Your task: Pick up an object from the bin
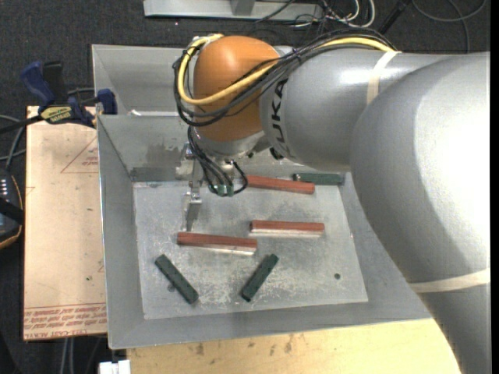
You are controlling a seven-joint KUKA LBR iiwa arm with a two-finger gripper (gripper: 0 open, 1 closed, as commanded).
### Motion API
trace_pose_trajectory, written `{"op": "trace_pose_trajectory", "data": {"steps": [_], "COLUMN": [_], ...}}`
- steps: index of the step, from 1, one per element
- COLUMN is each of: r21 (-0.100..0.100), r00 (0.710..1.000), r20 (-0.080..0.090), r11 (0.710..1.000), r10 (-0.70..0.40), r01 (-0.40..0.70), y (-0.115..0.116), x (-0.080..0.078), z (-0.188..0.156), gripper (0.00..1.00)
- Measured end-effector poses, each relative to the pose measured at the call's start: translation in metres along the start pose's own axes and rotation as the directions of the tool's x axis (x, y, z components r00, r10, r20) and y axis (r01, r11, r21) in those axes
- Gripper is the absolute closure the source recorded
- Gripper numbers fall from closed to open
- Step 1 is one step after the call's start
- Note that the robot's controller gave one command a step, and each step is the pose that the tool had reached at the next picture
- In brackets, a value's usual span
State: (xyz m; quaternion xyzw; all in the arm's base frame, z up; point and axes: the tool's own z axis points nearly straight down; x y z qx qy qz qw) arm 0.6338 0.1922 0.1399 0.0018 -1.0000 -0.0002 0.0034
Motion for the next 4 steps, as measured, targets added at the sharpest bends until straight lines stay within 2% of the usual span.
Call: {"op": "trace_pose_trajectory", "data": {"steps": [1, 2, 3, 4], "r21": [-0.001, -0.003, -0.003, 0.001], "r00": [1.000, 0.990, 0.990, 0.967], "r20": [0.008, 0.024, 0.024, 0.011], "r11": [1.000, 0.990, 0.990, 0.967], "r10": [0.003, -0.140, -0.140, -0.253], "r01": [-0.003, 0.140, 0.140, 0.253], "y": [-0.001, -0.034, -0.034, -0.037], "x": [-0.002, 0.050, 0.049, 0.033], "z": [-0.005, 0.061, 0.061, -0.070], "gripper": [0.00, 1.00, 1.00, 1.00]}}
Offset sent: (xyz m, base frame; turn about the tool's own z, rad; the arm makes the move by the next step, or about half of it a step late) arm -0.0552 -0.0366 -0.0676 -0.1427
